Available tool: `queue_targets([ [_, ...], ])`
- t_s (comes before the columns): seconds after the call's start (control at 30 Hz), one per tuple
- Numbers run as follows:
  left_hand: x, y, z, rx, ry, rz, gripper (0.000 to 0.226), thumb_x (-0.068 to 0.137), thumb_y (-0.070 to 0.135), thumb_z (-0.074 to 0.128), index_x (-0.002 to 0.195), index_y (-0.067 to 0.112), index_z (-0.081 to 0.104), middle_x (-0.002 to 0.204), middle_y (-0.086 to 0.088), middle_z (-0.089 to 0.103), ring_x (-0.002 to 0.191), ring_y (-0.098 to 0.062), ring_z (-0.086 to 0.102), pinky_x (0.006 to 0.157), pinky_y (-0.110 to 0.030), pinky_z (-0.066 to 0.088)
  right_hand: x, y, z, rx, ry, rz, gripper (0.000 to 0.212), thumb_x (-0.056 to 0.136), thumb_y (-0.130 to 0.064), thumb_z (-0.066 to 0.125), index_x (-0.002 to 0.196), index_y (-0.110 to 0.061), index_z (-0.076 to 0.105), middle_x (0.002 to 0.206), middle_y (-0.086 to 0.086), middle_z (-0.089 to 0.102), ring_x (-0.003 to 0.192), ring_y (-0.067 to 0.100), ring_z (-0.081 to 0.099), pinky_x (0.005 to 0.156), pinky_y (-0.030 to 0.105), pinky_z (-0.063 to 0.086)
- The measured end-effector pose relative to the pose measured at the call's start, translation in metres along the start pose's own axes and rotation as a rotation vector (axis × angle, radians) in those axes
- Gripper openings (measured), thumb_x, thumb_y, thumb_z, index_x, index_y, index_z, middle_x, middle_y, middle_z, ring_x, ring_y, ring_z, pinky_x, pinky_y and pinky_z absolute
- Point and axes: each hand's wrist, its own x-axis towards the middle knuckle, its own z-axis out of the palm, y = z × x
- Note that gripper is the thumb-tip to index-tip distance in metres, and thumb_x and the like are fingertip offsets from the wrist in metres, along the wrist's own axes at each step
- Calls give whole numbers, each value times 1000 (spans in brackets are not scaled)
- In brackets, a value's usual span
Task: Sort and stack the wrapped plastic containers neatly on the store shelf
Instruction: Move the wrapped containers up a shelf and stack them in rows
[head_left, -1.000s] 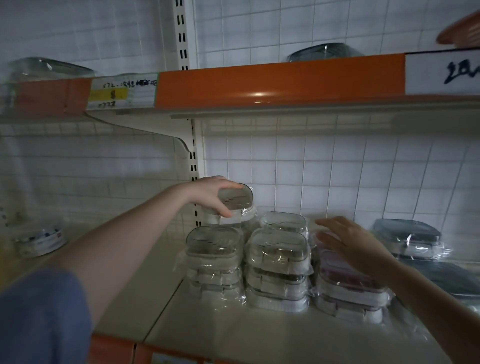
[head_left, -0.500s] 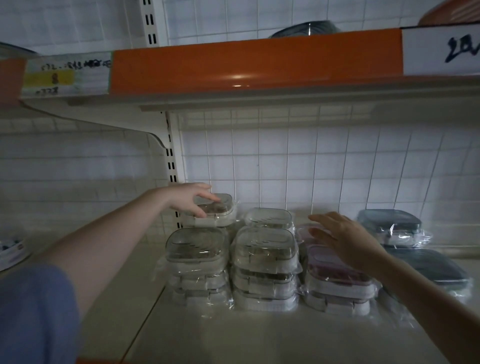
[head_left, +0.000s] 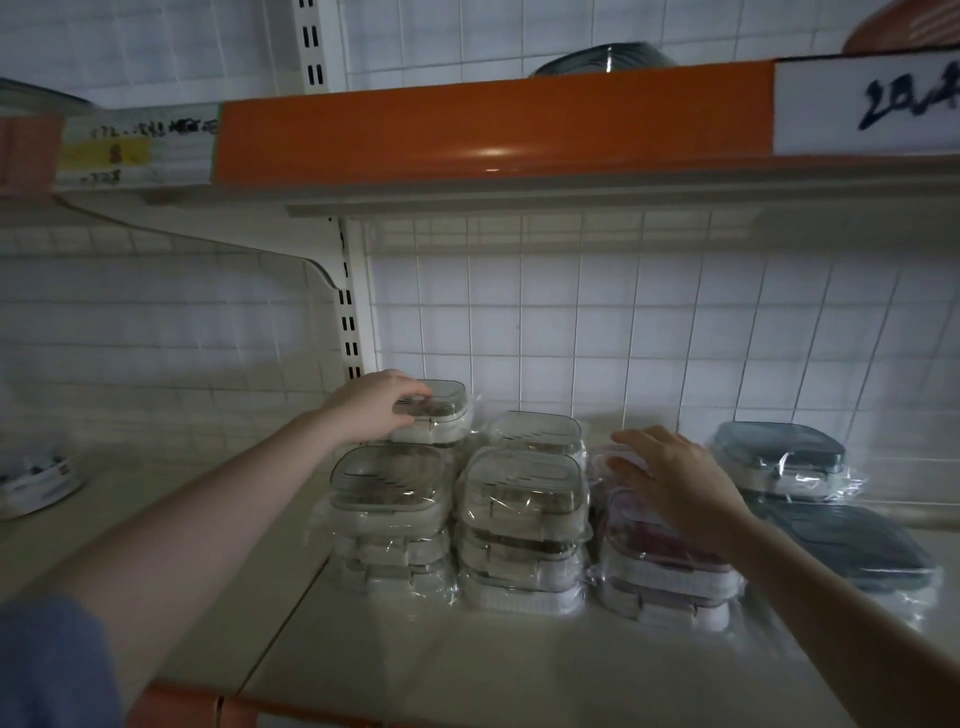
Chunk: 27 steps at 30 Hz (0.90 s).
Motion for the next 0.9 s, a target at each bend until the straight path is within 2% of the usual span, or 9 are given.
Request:
queue_targets([
  [0.13,-24,28,6,32,180,-108,40,91,28,59,131,23,54,135,1,52,122,-19,48,99,-33,40,-3,4,-5,-9,95,32,33,93,-31,53,123,-18,59,118,6,62,105,25,57,86,32,40],
  [0.27,-49,54,11,72,283,-172,41,92,38,55,130,22,55,136,1,52,128,-18,44,102,-33,37,-10,15,-12,-12,93,66,33,94,-31,50,123,-18,59,117,6,61,105,25,55,86,33,40],
  [0.4,-70,75,17,84,333,-223,44,92,46,51,130,24,55,134,4,55,122,-17,50,98,-32,40,-26,32,-16,-9,68,66,32,93,-32,50,120,-17,60,117,7,60,107,25,53,89,35,39],
  [0.6,-99,111,28,121,379,-281,44,91,46,52,127,19,57,130,-1,57,118,-23,52,95,-36,42,-55,52,-24,-20,100,78,35,95,-35,48,122,-15,58,119,8,58,111,26,49,94,37,38],
  [0.9,-159,168,41,33,385,-276,41,91,41,55,121,13,61,125,-6,59,114,-28,52,91,-37,41,-144,57,-37,0,149,141,30,90,-30,56,113,-12,63,111,16,60,103,36,53,85,41,40],
])
